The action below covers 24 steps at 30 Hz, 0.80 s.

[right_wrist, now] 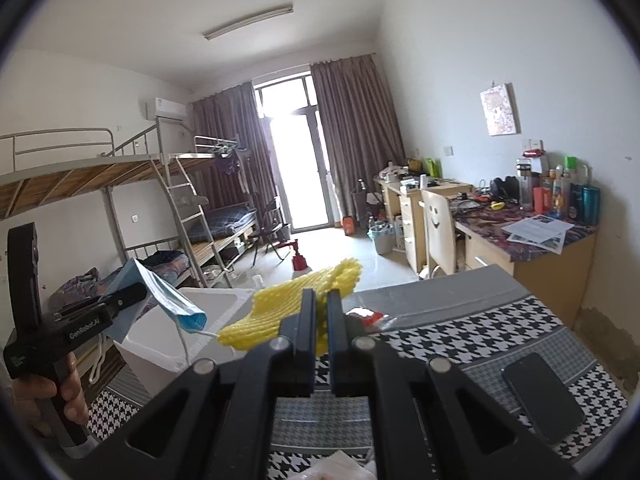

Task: Organize soft objects
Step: 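Lift the mask with the left gripper while the right gripper carries the net toward the foam box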

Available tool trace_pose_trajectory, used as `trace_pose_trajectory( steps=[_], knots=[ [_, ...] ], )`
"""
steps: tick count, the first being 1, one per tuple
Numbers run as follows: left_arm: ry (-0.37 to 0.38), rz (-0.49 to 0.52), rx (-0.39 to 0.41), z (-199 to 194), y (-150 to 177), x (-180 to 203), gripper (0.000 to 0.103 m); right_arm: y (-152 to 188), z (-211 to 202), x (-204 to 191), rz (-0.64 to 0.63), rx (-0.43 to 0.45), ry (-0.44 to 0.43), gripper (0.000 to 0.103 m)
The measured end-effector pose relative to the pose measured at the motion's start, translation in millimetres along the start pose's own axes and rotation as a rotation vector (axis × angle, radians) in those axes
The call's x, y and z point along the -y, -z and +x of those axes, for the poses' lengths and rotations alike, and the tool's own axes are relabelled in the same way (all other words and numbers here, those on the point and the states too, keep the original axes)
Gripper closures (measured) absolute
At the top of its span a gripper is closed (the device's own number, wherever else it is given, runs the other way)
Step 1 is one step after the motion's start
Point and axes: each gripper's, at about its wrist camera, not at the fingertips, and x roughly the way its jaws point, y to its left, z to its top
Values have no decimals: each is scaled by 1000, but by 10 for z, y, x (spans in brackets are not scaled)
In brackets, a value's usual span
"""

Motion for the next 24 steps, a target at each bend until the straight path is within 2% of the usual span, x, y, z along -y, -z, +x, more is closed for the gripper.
trace_pose_trajectory(
  steps=[14, 24],
  knots=[
    [-83, -26, 43, -40, -105, -207, 96, -92, 118, -146, -10, 13, -84, 96],
    [-144, -46, 20, 95, -127, -363, 96, -120, 193, -262, -27, 2, -118, 96]
  ],
)
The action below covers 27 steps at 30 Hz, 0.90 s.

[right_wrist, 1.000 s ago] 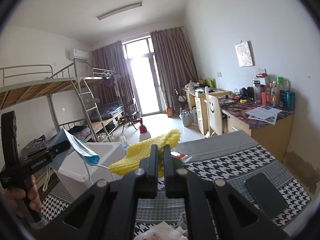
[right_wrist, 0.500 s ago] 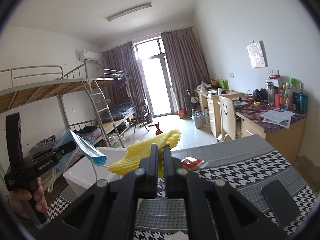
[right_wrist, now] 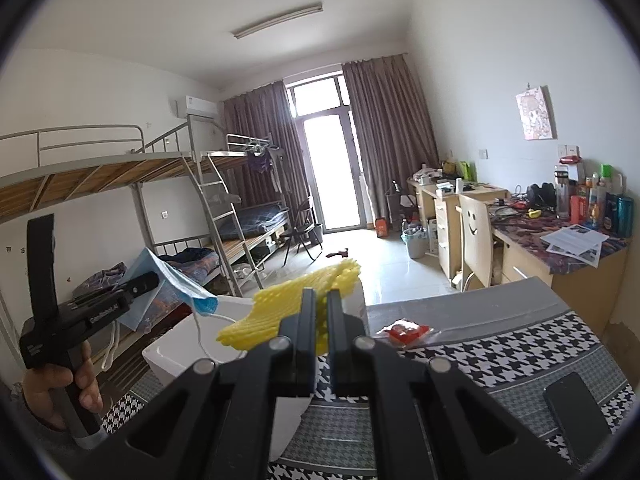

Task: Organize soft objects
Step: 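Lift the mask with the left gripper while the right gripper carries the net toward the foam box, then lower the blue mask into the white foam box and open the left gripper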

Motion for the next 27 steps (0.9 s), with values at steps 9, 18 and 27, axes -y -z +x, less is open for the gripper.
trace_pose_trajectory(
  steps=[9, 18, 27],
  knots=[
    [-23, 10, -53, 173, 49, -61, 96, -2, 107, -111, -10, -24, -20, 96],
    [-20, 13, -99, 320, 88, -97, 95, 16, 165, -165, -17, -44, -24, 96],
    [-2, 48, -147, 393, 143, -87, 34, 23, 235, -153, -6, -60, -18, 96]
  ],
)
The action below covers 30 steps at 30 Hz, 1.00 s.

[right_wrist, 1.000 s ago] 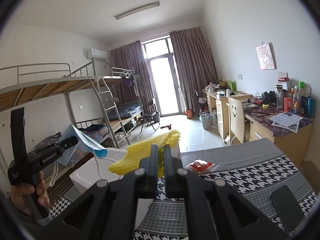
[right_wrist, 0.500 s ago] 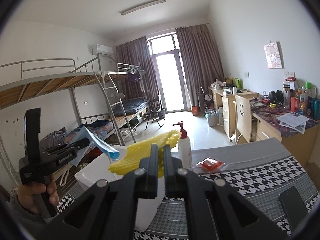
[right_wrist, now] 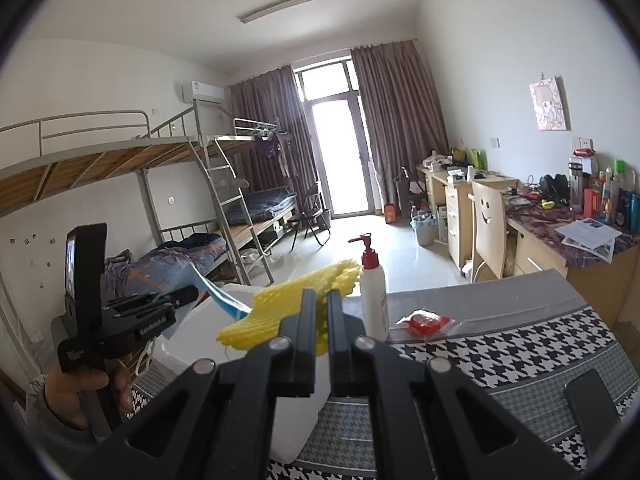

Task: Organize soft objects
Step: 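Lower the blue mask into the white foam box and open the left gripper, then lower the yellow foam net into the foam box and open the right gripper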

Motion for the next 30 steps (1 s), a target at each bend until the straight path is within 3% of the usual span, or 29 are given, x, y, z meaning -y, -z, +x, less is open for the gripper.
trace_pose_trajectory(
  steps=[1, 2, 10, 30],
  knots=[
    [-9, 1, 13, -24, 16, -2, 20, 1, 4, -6, 0, -1, 2, 96],
    [-23, 6, 26, -52, 27, -1, 17, 2, 5, -13, -1, -3, 3, 96],
    [-48, 4, 79, -168, 27, -65, 3, -7, 71, -58, -11, -15, -5, 96],
    [-72, -47, 119, -285, 104, -370, 1, 7, 330, -312, -57, -65, -38, 96]
  ],
)
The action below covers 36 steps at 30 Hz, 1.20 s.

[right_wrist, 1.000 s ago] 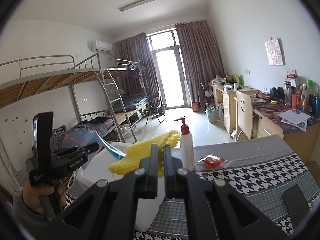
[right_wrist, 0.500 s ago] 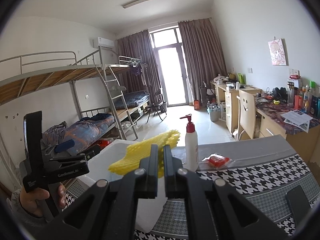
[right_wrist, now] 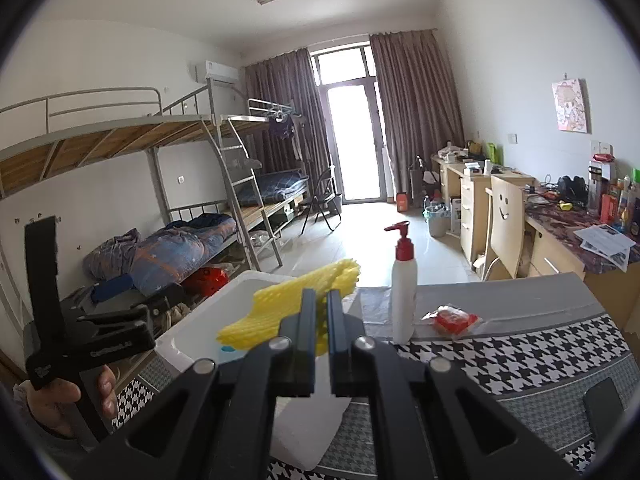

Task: Organize soft objects
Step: 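Lower the yellow foam net into the foam box and open the right gripper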

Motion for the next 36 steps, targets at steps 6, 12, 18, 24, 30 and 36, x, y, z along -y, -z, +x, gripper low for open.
trace_pose_trajectory(
  steps=[6, 12, 18, 24, 30, 36],
  knots=[
    [-22, 4, -4, -6, 52, -64, 1, 0, 93, -73, -5, -20, -7, 96],
    [-42, -33, -2, -61, 99, -211, 1, 18, 183, -173, -25, -45, -20, 96],
    [-50, -45, 13, -120, 133, -279, 1, 12, 308, -267, -54, -77, -17, 96],
    [-53, -57, 15, -168, 165, -324, 1, 34, 431, -333, -70, -110, -10, 96],
    [-49, -67, 17, -196, 174, -354, 1, 37, 521, -398, -79, -129, -2, 96],
    [-49, -69, 14, -207, 184, -372, 1, 56, 638, -445, -86, -163, 19, 93]
  ],
)
